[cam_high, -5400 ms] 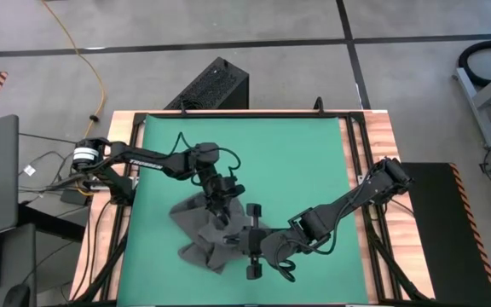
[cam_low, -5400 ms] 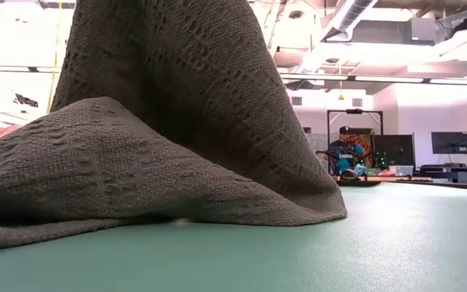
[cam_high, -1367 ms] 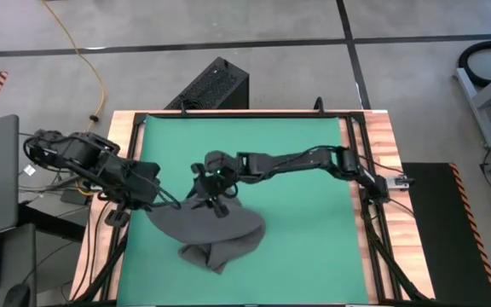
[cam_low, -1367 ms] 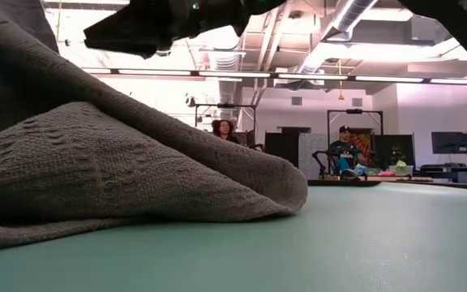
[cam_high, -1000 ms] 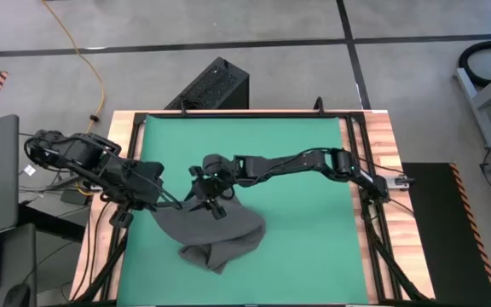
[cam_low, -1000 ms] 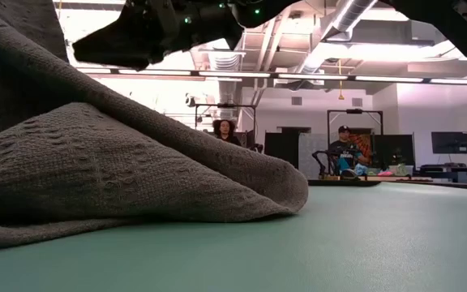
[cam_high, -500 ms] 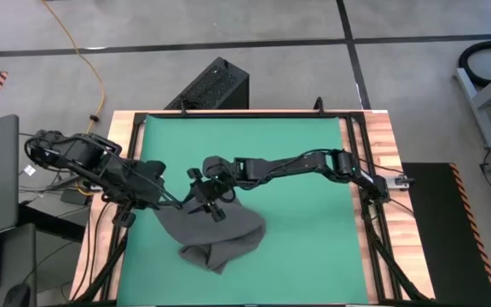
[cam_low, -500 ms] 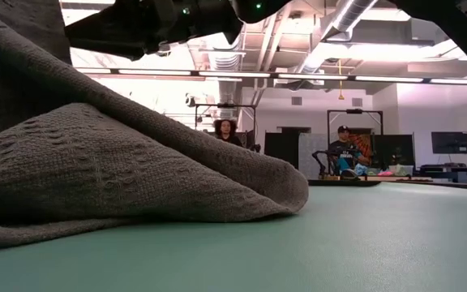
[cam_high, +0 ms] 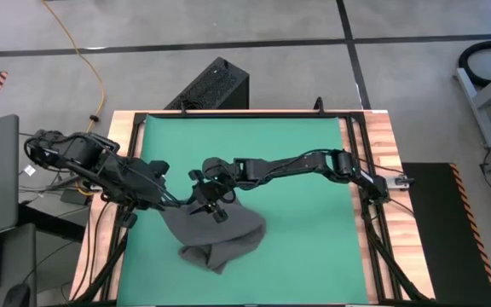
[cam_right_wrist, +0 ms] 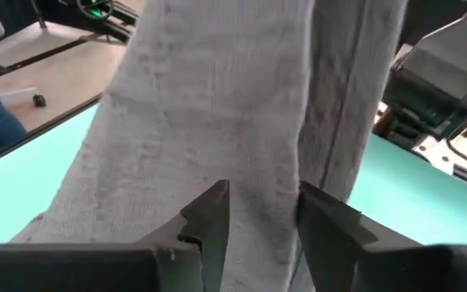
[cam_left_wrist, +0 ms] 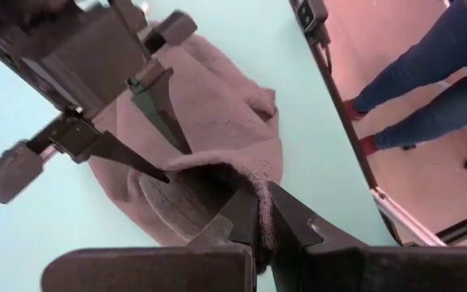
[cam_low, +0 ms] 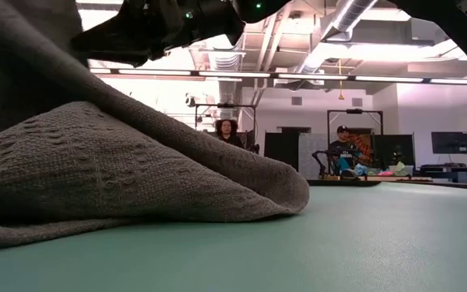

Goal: Roll towel
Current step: Fold the gray towel

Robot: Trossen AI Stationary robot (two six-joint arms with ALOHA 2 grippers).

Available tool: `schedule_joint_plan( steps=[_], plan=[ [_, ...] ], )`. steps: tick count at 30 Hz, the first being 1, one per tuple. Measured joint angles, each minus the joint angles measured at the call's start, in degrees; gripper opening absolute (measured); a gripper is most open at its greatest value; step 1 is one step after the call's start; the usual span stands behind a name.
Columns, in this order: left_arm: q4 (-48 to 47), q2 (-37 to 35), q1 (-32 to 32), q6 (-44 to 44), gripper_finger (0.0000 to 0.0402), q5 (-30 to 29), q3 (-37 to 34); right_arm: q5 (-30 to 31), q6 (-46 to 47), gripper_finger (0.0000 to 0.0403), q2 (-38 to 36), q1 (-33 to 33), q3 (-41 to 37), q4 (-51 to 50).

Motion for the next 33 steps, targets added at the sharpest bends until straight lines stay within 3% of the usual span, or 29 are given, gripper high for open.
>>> schedule_joint_plan(
  steps=[5,11,13,17,21,27,30,33],
  plan=[
    [0.0,0.0,0.0,0.7,0.0000,-2.5,3.5,-1.2,-3.8,0.0120,0.0,0.3,0.0,-4.9],
    [-0.2,0.0,0.0,0.7,0.0000,-4.6,6.8,-1.0,-5.1,0.0018,0.0,0.4,0.0,-7.7],
    [-1.3,0.0,0.0,0.7,0.0000,-4.8,7.4,2.1,-2.6,0.0014,0.0,0.3,0.0,-7.7],
    [-5.2,0.0,0.0,-1.4,0.0000,-7.1,8.7,18.2,0.5,0.0009,-2.0,-0.2,0.0,-12.7],
    [-8.3,0.0,0.0,-2.1,0.0000,-14.8,9.2,33.7,0.6,0.0009,-6.6,-1.3,0.0,-20.0],
    [-9.2,0.2,2.3,4.0,0.0000,-34.0,9.2,57.6,-0.3,0.0009,-14.7,-2.9,0.0,-25.5],
    [-7.9,0.3,4.9,10.2,0.0000,-47.2,9.1,69.3,-4.1,0.0009,-19.3,-3.9,0.0,-25.2],
    [-0.7,0.2,8.7,21.2,0.0000,-59.3,9.1,76.9,-7.7,0.0009,-23.3,-5.1,0.0,-23.2]
  ],
)
